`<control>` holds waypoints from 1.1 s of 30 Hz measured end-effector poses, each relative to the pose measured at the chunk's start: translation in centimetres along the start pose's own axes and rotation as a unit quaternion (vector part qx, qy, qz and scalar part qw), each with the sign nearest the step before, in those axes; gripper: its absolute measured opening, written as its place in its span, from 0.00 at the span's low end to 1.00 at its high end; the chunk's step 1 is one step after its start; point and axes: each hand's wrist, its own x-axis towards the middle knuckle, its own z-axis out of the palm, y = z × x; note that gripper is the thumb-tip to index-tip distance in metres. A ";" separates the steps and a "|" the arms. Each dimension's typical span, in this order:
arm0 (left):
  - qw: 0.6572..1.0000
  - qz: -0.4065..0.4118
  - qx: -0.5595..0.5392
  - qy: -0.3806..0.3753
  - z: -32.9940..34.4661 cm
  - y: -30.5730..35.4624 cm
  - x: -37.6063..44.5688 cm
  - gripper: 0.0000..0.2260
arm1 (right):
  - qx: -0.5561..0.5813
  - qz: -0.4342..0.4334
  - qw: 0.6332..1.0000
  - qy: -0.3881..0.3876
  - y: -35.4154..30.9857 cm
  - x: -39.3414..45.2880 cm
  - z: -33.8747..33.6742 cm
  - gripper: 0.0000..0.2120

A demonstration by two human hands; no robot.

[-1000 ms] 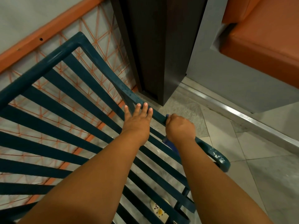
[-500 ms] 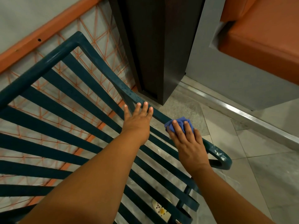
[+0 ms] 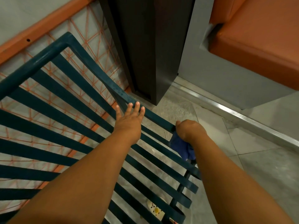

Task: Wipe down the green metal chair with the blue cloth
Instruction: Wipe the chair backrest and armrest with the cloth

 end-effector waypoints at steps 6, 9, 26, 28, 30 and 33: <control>1.000 0.000 -0.005 0.006 0.2 0.0 0.0 0.48 | -0.094 -0.188 0.947 0.244 -0.6 -2.1 5.9 0.24; 1.000 0.000 -0.005 0.005 -0.1 0.0 -0.1 0.47 | -0.085 -0.158 0.950 0.254 -0.1 -1.5 5.7 0.23; 1.000 -0.019 -0.008 0.005 -0.1 0.7 -0.7 0.48 | -0.029 -0.300 0.924 0.237 2.4 -2.9 5.9 0.33; 0.999 -0.025 -0.026 0.021 0.7 1.4 -0.9 0.50 | 0.150 -0.303 0.908 0.247 2.5 -4.1 5.0 0.29; 0.998 -0.002 -0.037 0.056 1.7 2.5 -1.3 0.52 | 0.323 -0.265 0.877 0.237 2.9 -6.0 4.4 0.32; 0.994 0.055 -0.037 0.084 2.5 4.8 -1.9 0.51 | 0.445 -0.202 0.833 0.258 4.0 -8.4 4.9 0.31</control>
